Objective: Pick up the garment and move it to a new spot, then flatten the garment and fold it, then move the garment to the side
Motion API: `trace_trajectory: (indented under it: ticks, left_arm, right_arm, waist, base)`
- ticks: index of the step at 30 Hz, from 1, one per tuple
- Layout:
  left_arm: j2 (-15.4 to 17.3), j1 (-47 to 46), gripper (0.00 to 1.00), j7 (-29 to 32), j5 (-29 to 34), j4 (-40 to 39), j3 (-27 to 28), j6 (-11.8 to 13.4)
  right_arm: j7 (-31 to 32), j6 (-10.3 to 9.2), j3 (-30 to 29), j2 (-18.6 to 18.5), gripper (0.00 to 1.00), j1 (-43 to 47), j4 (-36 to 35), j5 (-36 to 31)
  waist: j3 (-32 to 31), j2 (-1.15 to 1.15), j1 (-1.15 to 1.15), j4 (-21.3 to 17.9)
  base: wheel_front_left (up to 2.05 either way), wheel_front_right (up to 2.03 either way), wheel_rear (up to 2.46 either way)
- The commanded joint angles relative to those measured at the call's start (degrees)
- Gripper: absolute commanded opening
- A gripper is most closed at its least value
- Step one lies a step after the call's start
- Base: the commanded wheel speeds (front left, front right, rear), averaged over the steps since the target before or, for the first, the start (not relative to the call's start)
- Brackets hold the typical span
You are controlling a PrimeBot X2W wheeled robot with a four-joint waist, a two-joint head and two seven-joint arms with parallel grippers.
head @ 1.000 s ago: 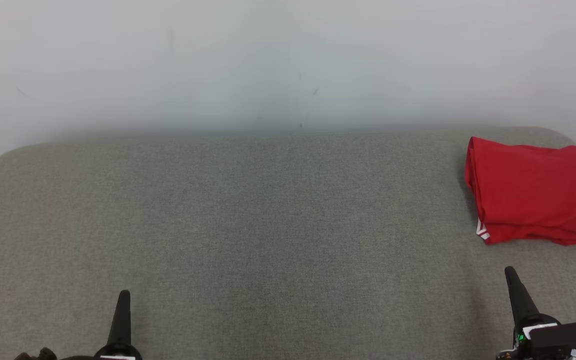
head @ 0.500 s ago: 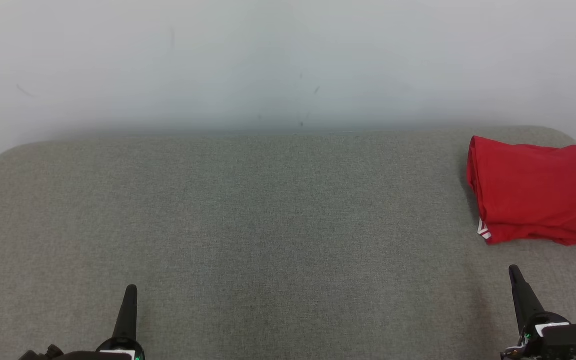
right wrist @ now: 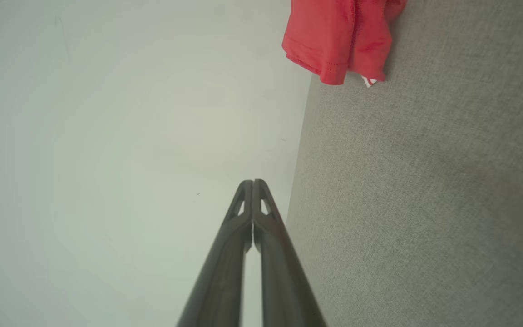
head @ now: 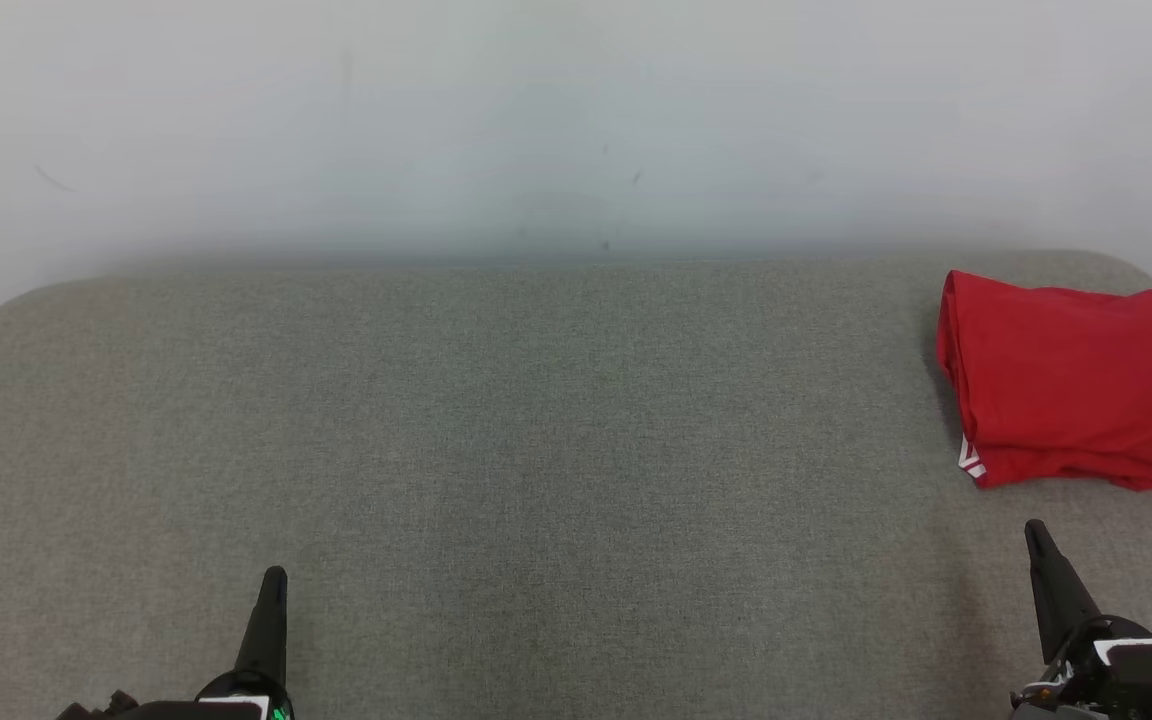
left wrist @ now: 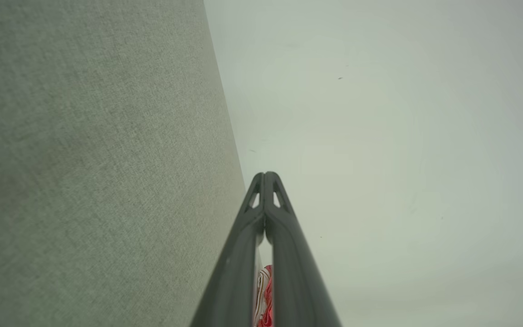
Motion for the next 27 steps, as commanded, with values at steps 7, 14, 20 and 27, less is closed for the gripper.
trace_trajectory:
  ticks: [7, 14, 20, 27]
  left_arm:
    - [-0.60, -1.17, 0.00, 0.74, -3.16, 0.45, -0.21, -0.66]
    - [-0.78, -1.45, 0.00, 0.86, -4.55, 0.58, -0.25, -0.68]
    - [-0.78, -1.45, 0.00, 0.86, -4.55, 0.57, -0.25, -0.68]
    - [-0.78, -1.45, 0.00, 0.85, -4.56, 0.57, -0.25, -0.68]
  right_arm:
    - [1.14, -0.11, -0.82, 0.09, 0.00, -0.50, 0.15, 3.68]
    - [1.68, -0.12, -1.15, 0.15, 0.00, -0.64, 0.25, 4.97]
    - [1.75, -0.12, -1.22, 0.18, 0.00, -0.66, 0.25, 4.89]
    - [1.83, -0.12, -1.28, 0.23, 0.00, -0.68, 0.26, 4.80]
  waist:
    - [0.12, 0.00, 0.00, 0.09]
    - [0.19, 0.00, 0.00, 0.14]
    - [0.19, 0.00, 0.00, 0.14]
    - [0.19, 0.00, 0.00, 0.14]
  base:
    - [0.00, 0.00, 0.00]
    - [0.00, 0.00, 0.00]
    - [0.00, 0.00, 0.00]
    - [0.00, 0.00, 0.00]
